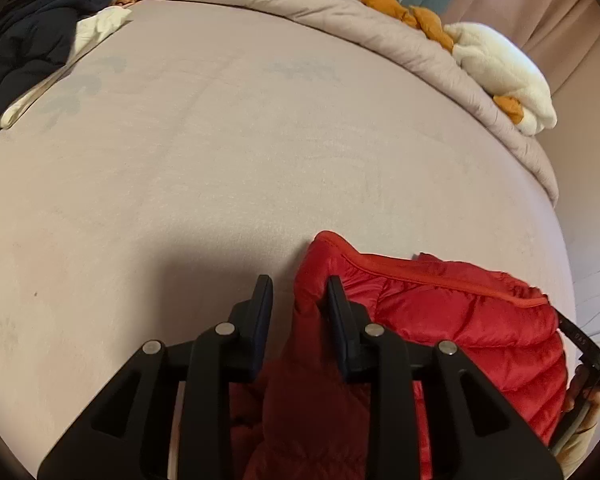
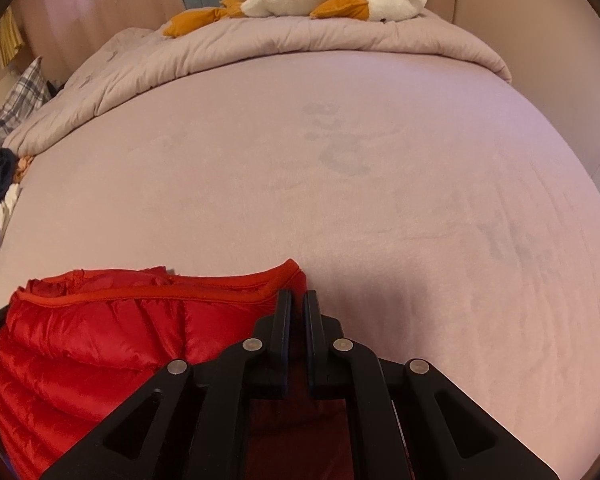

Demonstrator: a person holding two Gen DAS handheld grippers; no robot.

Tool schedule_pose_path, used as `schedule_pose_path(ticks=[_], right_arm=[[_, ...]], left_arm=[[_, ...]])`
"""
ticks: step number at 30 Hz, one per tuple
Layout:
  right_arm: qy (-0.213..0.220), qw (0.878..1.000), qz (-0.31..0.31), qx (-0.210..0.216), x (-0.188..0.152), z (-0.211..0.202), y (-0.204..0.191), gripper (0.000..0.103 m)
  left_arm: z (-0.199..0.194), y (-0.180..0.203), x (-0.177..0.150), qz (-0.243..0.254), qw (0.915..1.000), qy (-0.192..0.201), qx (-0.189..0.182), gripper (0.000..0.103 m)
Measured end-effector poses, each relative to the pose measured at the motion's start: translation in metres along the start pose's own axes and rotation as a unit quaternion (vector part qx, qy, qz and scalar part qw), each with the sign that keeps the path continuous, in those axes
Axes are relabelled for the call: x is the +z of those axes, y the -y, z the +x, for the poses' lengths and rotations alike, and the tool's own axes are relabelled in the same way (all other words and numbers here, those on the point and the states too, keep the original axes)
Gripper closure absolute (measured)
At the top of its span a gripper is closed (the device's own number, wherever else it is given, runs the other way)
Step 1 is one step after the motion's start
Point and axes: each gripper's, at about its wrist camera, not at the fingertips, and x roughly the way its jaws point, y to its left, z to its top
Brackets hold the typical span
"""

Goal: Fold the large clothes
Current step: 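Lower the folded hem onto the jacket and release both tools, then pull both open tools back from the folded red jacket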

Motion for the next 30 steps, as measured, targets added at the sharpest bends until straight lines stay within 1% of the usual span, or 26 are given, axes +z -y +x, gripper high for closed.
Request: schedule_pose_path(ticks=[2,4,6,7,8,9,10,11,12,13,14,15,16,17,18,19,20,24,27,30], right_arm=[[0.006,1.000,0.002,-0.001,0.001,-0.004,0.001,0.099],[0.013,1.000,0.006,0.000,0.002,-0.013,0.004,0.099],[0.021,1.000,0.007,-0.007,0.002,-0.024,0.005,0.098],[0.027,1.000,0.006,-0.010,0.002,-0.030,0.006,0.096],[0.036,0.999,0.004,-0.016,0.001,-0.039,0.006,0.090],[0.044,0.999,0.003,-0.020,0.001,-0.046,0.005,0.081],[0.053,0.998,0.002,-0.023,0.001,-0.055,0.005,0.075],[0.065,0.998,0.001,-0.022,-0.001,-0.066,0.005,0.061],[0.077,0.997,-0.001,-0.019,-0.003,-0.078,0.004,0.049],[0.088,0.996,-0.003,-0.017,-0.004,-0.088,0.003,0.045],[0.103,0.995,-0.006,-0.012,-0.006,-0.100,0.003,0.040],[0.115,0.993,-0.010,-0.006,-0.009,-0.112,0.002,0.033],[0.124,0.992,-0.014,-0.001,-0.012,-0.122,0.000,0.030],[0.132,0.991,-0.017,0.004,-0.014,-0.131,-0.001,0.022],[0.148,0.989,-0.022,0.017,-0.019,-0.146,-0.002,0.017],[0.159,0.987,-0.025,0.029,-0.023,-0.155,-0.003,0.016],[0.167,0.985,-0.027,0.040,-0.027,-0.164,-0.004,0.013],[0.192,0.979,-0.033,0.058,-0.043,-0.189,-0.008,0.003],[0.208,0.975,-0.032,0.073,-0.061,-0.199,-0.009,0.002],[0.203,0.976,-0.032,0.077,-0.078,-0.193,-0.009,0.002]], left_arm=[[-0.010,-0.001,-0.002,-0.002,1.0000,0.008,-0.001,0.073],[-0.024,-0.001,-0.004,-0.002,0.9998,0.019,0.007,0.059],[-0.043,-0.002,-0.006,-0.008,0.9993,0.035,0.010,0.054],[-0.050,-0.002,-0.006,-0.009,0.9991,0.041,0.008,0.051],[-0.058,-0.003,-0.007,-0.011,0.9988,0.047,0.006,0.049],[-0.071,-0.004,-0.009,-0.014,0.9984,0.055,0.001,0.044],[-0.079,-0.004,-0.011,-0.016,0.9979,0.062,-0.003,0.037],[-0.090,-0.003,-0.013,-0.018,0.9974,0.070,-0.005,0.033],[-0.102,-0.003,-0.017,-0.017,0.9968,0.078,-0.006,0.026],[-0.110,0.000,-0.020,-0.013,0.9963,0.084,-0.005,0.019],[-0.122,0.003,-0.025,-0.005,0.9957,0.093,-0.002,0.016],[-0.130,0.006,-0.029,0.004,0.9950,0.100,0.001,0.009],[-0.140,0.010,-0.035,0.016,0.9941,0.107,0.004,0.005],[-0.150,0.013,-0.040,0.027,0.9929,0.116,0.001,0.004],[-0.157,0.015,-0.045,0.033,0.9918,0.123,-0.004,0.003],[-0.165,0.017,-0.052,0.038,0.9908,0.130,-0.007,0.000],[-0.172,0.019,-0.059,0.042,0.9900,0.134,-0.009,0.000],[-0.188,0.025,-0.083,0.058,0.9883,0.140,-0.016,0.000],[-0.194,0.024,-0.104,0.064,0.9881,0.138,-0.024,0.000],[-0.189,0.026,-0.127,0.061,0.9907,0.121,-0.009,0.000]])
